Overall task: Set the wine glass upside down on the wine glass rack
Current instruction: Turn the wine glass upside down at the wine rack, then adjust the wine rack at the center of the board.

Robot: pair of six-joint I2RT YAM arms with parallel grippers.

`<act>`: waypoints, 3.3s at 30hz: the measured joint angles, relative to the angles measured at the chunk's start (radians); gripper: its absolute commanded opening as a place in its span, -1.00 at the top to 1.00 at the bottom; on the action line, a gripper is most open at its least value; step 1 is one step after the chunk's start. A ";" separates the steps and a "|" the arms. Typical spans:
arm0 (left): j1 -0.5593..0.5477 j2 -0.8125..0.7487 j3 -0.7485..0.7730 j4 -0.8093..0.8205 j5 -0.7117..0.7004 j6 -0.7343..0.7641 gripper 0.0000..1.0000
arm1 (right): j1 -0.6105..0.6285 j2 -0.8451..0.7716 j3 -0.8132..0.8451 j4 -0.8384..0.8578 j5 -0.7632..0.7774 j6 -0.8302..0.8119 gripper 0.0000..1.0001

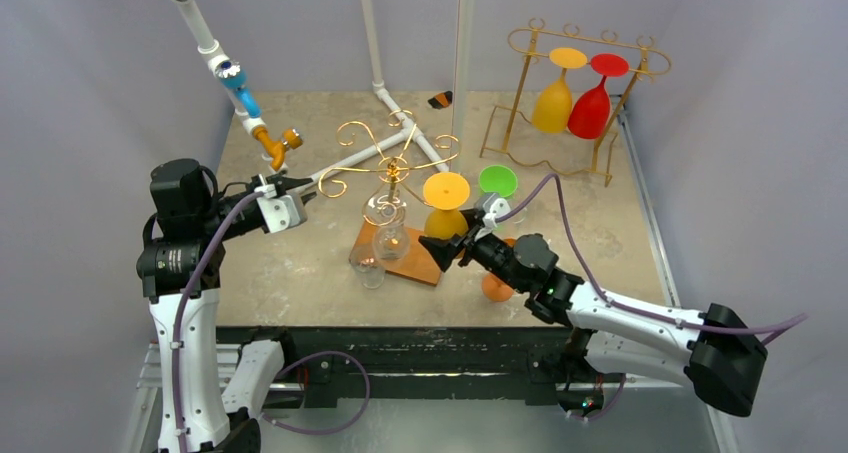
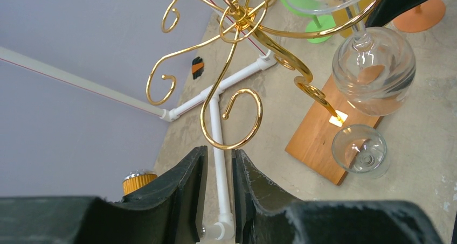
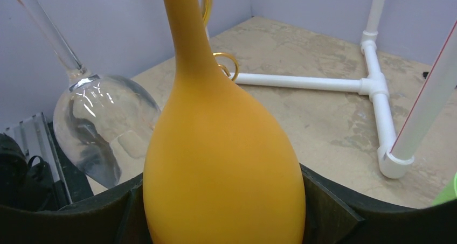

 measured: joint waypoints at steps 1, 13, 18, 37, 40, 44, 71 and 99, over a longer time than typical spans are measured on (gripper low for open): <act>0.000 0.000 0.000 0.000 0.000 0.000 0.48 | 0.000 -0.006 -0.003 0.002 0.010 0.000 -0.28; 0.000 0.000 0.000 0.002 0.000 0.000 0.49 | -0.002 -0.039 0.000 -0.012 0.028 0.034 -0.98; 0.000 0.000 0.000 0.003 0.000 0.000 0.49 | -0.002 -0.026 0.006 -0.029 0.050 0.061 -0.98; 0.000 0.000 -0.002 -0.022 0.000 0.032 0.51 | -0.002 -0.270 0.323 -0.527 -0.043 0.128 -0.98; 0.000 0.000 -0.002 -0.028 0.000 0.035 0.45 | -0.003 -0.263 0.473 -0.670 -0.065 0.136 -0.97; 0.000 0.000 -0.002 -0.034 -0.002 0.036 0.33 | -0.003 -0.214 0.650 -0.809 -0.060 0.138 -0.93; 0.000 -0.028 -0.010 0.013 0.038 -0.052 0.42 | -0.227 0.253 1.062 -1.008 0.087 0.006 -0.66; -0.091 0.051 -0.070 0.172 -0.018 -0.090 0.54 | -0.320 0.358 1.043 -0.996 -0.095 0.048 -0.01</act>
